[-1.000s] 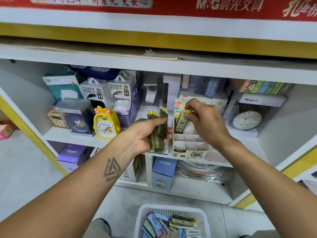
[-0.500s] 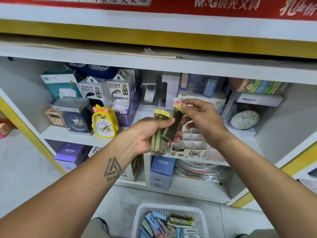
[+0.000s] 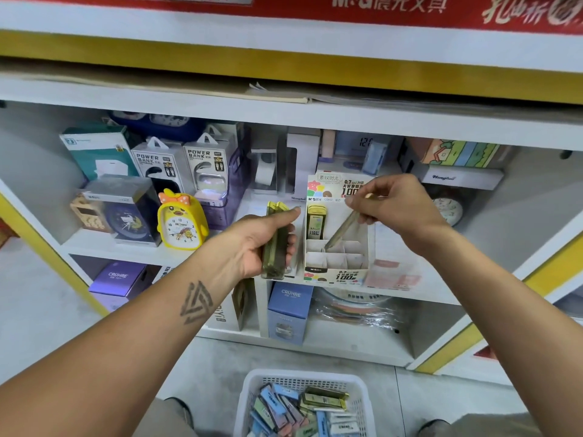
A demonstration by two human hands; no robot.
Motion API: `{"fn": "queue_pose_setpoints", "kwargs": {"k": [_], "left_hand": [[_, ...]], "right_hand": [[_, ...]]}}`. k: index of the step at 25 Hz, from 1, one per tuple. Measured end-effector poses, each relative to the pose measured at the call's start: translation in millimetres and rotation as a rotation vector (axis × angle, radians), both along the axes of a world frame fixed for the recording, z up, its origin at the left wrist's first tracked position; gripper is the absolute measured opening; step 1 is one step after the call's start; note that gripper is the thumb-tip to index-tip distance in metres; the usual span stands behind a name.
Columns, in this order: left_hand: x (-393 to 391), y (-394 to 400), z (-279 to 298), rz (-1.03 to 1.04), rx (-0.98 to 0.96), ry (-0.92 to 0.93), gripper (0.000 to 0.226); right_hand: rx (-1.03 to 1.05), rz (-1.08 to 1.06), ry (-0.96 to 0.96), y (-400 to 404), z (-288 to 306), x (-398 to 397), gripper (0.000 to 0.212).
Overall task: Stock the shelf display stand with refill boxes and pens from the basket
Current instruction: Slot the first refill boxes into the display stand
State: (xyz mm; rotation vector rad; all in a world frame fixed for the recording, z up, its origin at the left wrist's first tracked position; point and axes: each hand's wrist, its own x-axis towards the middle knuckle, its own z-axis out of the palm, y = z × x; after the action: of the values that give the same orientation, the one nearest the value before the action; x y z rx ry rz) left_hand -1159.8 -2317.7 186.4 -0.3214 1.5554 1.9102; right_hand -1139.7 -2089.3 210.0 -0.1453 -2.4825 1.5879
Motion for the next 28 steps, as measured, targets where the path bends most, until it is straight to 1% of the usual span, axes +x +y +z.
{"fn": "queue_pose_setpoints", "kwargs": {"k": [1, 3, 5, 6, 7, 10, 11, 14, 17, 19, 21, 22, 23, 24, 26, 27, 28], "left_hand": [[0, 1, 1, -0.016, 0.016, -0.023, 0.027], [1, 2, 2, -0.043, 0.057, -0.048, 0.019], [0, 3, 2, -0.026, 0.087, -0.05, 0.011], [0, 4, 1, -0.013, 0.089, -0.044, 0.012], [-1, 4, 0, -0.006, 0.086, -0.035, 0.013], [1, 4, 0, -0.014, 0.069, -0.018, 0.015], [1, 3, -1, -0.014, 0.06, -0.014, 0.015], [0, 1, -1, -0.019, 0.048, -0.003, 0.014], [2, 0, -2, -0.049, 0.05, 0.007, 0.014], [3, 1, -1, -0.053, 0.084, -0.003, 0.011], [3, 1, 0, -0.067, 0.118, -0.009, 0.015], [4, 1, 0, -0.08, 0.125, -0.007, 0.017], [5, 2, 0, -0.092, 0.132, -0.004, 0.018], [6, 3, 1, -0.099, 0.139, 0.001, 0.018], [7, 4, 0, -0.105, 0.155, 0.016, 0.02], [8, 6, 0, -0.109, 0.163, 0.024, 0.022], [8, 7, -1, -0.115, 0.169, 0.031, 0.025]], "right_hand": [[0.03, 0.013, -0.008, 2, -2, 0, 0.011], [0.064, 0.008, 0.007, 2, -7, -2, 0.009], [0.118, -0.023, 0.068, 0, -11, -7, 0.015], [0.162, -0.029, 0.106, -2, -13, -9, 0.017], [0.236, -0.024, 0.146, -3, -15, -10, 0.017], [0.554, 0.012, 0.242, -6, -23, -14, 0.016], [0.591, 0.012, 0.252, -6, -25, -15, 0.015], [0.543, 0.033, 0.209, -8, -30, -20, 0.016], [0.568, 0.096, 0.181, -13, -38, -21, 0.013], [0.675, 0.116, 0.238, -17, -40, -19, 0.012], [0.823, 0.049, 0.347, -17, -36, -18, 0.017], [0.839, 0.001, 0.379, -18, -33, -17, 0.018], [0.775, -0.022, 0.368, -20, -29, -16, 0.017], [0.613, -0.01, 0.297, -23, -25, -14, 0.016], [0.16, 0.101, 0.044, -32, -21, -7, 0.017], [-0.007, 0.146, -0.053, -37, -21, -4, 0.018], [-0.104, 0.172, -0.109, -39, -22, -3, 0.018]]}}
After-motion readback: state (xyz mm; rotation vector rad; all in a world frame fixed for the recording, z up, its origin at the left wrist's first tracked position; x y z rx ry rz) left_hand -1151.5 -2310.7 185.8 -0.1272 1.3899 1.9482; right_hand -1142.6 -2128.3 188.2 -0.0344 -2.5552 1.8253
